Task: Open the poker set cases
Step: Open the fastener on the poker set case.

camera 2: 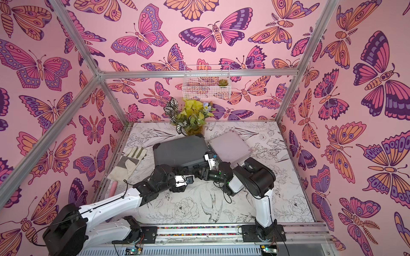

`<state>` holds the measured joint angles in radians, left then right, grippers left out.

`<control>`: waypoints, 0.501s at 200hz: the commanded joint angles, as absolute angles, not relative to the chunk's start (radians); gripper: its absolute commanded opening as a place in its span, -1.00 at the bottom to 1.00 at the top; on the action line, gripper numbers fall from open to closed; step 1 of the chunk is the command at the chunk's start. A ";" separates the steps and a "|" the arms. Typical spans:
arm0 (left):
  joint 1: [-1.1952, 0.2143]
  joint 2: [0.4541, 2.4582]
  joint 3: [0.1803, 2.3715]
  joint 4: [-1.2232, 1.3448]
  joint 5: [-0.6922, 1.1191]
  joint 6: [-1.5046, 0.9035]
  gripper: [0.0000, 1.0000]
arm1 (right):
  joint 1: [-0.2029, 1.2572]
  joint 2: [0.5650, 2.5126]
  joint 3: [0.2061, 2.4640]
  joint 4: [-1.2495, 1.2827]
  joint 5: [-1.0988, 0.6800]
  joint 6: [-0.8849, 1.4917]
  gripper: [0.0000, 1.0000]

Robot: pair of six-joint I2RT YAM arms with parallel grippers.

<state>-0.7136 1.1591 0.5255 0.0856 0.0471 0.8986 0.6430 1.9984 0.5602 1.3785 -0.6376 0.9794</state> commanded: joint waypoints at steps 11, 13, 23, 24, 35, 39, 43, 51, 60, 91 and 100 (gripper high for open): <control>-0.709 1.148 0.509 0.114 0.037 0.932 0.67 | 0.637 1.964 0.583 1.331 -0.650 1.003 0.18; -0.709 1.146 0.509 0.114 0.037 0.934 0.67 | 0.638 1.961 0.585 1.323 -0.650 1.003 0.18; -0.709 1.133 0.511 0.104 0.039 0.944 0.68 | 0.638 1.946 0.594 1.291 -0.659 1.003 0.18; -0.710 1.131 0.511 0.103 0.040 0.945 0.68 | 0.637 1.945 0.595 1.288 -0.660 1.004 0.18; -0.709 1.115 0.518 0.084 0.040 0.947 0.68 | 0.637 1.934 0.606 1.250 -0.668 1.006 0.18; -0.709 1.109 0.520 0.073 0.040 0.953 0.68 | 0.637 1.930 0.609 1.239 -0.673 1.006 0.18; -0.709 1.101 0.523 0.065 0.037 0.956 0.68 | 0.637 1.927 0.613 1.230 -0.677 1.006 0.18; -0.709 1.089 0.523 0.055 0.022 0.964 0.68 | 0.638 1.918 0.616 1.213 -0.682 1.006 0.18; -0.709 1.077 0.522 0.044 0.000 0.980 0.68 | 0.638 1.908 0.616 1.202 -0.684 1.008 0.17; -0.706 1.032 0.524 -0.017 -0.023 1.015 0.69 | 0.640 1.874 0.612 1.191 -0.683 0.980 0.18; -0.701 1.024 0.530 -0.025 -0.016 1.006 0.69 | 0.640 1.870 0.613 1.187 -0.677 0.970 0.18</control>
